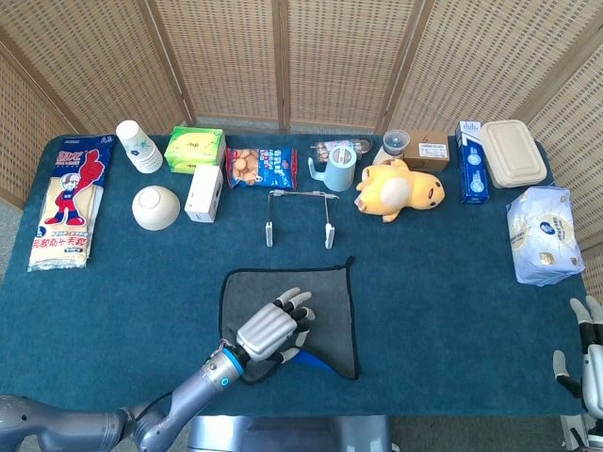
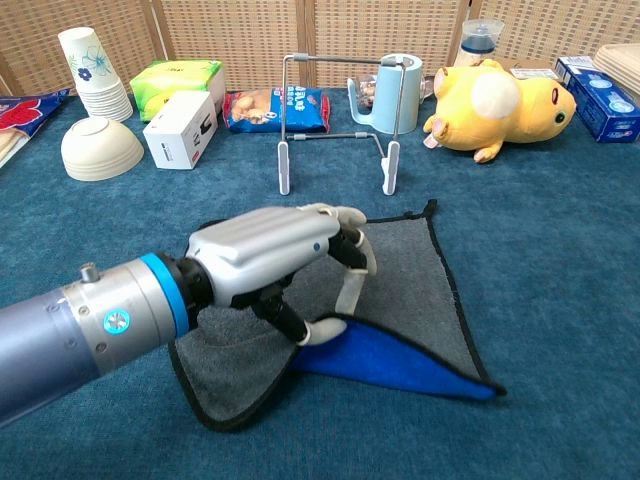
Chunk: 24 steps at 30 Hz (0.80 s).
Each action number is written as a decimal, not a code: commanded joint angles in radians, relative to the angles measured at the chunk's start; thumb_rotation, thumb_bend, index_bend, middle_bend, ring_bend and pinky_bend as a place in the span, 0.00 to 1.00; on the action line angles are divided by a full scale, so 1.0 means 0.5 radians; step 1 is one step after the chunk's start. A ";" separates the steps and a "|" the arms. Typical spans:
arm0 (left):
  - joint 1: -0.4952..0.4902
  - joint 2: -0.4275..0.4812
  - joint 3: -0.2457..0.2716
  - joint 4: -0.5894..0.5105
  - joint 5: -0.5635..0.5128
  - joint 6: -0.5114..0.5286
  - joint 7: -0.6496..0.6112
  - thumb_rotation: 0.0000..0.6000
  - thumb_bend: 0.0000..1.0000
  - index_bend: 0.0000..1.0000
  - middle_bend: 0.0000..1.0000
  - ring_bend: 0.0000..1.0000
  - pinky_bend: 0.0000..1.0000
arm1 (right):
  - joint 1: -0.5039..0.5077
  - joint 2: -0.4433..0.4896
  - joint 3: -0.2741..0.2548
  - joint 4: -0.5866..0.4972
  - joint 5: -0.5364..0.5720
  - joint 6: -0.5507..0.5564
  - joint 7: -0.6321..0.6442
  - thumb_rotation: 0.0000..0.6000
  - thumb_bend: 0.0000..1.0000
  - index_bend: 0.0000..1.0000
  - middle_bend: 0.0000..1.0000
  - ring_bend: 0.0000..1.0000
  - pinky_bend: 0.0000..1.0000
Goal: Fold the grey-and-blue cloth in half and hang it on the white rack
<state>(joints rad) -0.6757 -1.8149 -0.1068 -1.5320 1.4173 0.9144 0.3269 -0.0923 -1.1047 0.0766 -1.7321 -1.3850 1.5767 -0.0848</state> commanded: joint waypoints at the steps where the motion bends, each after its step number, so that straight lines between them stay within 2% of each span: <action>1: -0.031 -0.002 -0.038 0.049 -0.019 0.002 -0.001 1.00 0.50 0.62 0.31 0.09 0.06 | 0.003 -0.001 0.003 0.003 0.005 -0.006 0.003 1.00 0.42 0.00 0.00 0.00 0.00; 15: -0.173 -0.039 -0.146 0.346 -0.023 0.025 0.005 1.00 0.49 0.62 0.30 0.08 0.05 | 0.018 -0.018 0.015 0.026 0.030 -0.038 0.040 1.00 0.42 0.00 0.00 0.00 0.00; 24: -0.273 -0.095 -0.174 0.545 -0.037 -0.015 0.004 1.00 0.49 0.62 0.30 0.06 0.03 | 0.007 -0.009 0.020 0.027 0.046 -0.029 0.055 1.00 0.42 0.00 0.00 0.00 0.00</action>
<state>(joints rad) -0.7999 -1.8540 -0.1910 -1.2794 1.4005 0.9137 0.3241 -0.0882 -1.1097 0.0864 -1.7189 -1.3626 1.5618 -0.0577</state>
